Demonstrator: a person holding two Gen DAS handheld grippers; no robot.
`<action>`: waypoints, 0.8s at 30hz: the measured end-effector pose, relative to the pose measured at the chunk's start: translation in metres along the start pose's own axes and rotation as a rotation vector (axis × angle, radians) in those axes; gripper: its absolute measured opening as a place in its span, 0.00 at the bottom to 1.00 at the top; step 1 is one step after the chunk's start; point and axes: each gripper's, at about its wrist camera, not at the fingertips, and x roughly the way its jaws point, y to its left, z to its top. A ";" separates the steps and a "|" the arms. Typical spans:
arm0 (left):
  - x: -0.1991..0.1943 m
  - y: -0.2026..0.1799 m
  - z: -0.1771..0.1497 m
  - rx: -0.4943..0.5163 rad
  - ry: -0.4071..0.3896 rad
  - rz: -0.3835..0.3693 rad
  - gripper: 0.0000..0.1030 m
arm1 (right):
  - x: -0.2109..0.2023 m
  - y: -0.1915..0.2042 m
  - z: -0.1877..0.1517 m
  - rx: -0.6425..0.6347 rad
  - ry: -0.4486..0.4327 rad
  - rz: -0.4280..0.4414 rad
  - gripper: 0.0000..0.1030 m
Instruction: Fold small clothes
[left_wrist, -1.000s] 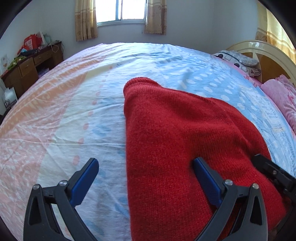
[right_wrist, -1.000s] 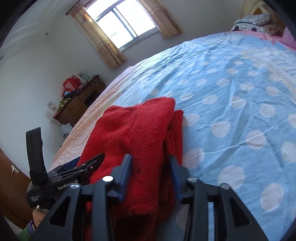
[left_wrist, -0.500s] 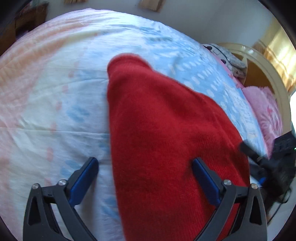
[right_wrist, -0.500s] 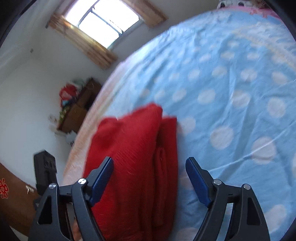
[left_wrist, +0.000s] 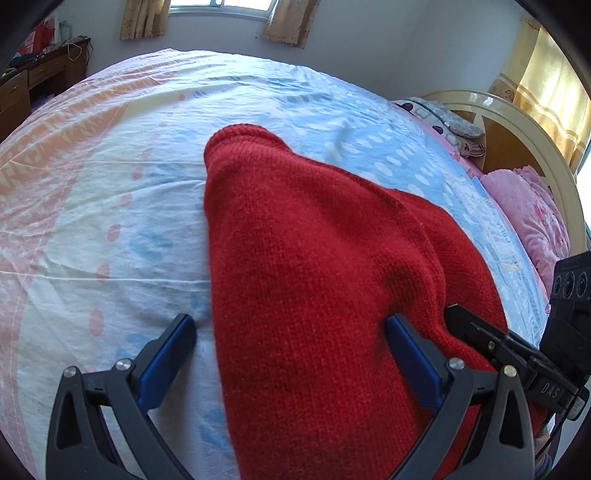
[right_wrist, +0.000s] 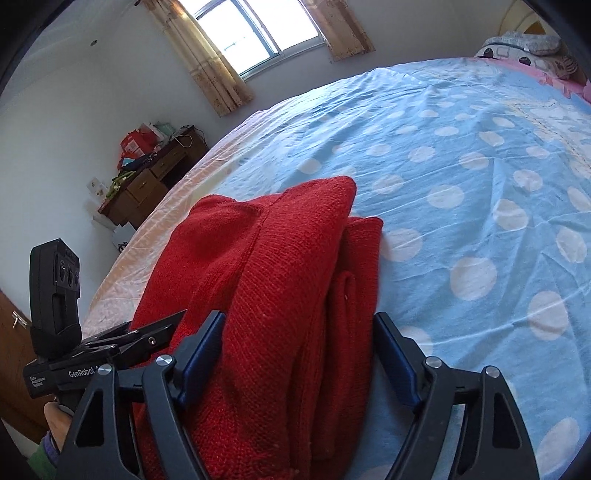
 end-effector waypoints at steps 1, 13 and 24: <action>0.000 0.000 -0.001 0.001 -0.003 0.001 1.00 | -0.001 0.002 -0.001 -0.009 -0.005 0.007 0.64; 0.000 -0.002 -0.001 0.012 -0.025 0.009 0.99 | 0.008 -0.007 0.001 0.032 0.023 0.079 0.63; -0.015 -0.027 -0.011 0.053 -0.078 0.036 0.50 | -0.009 0.036 -0.011 -0.035 -0.024 -0.079 0.40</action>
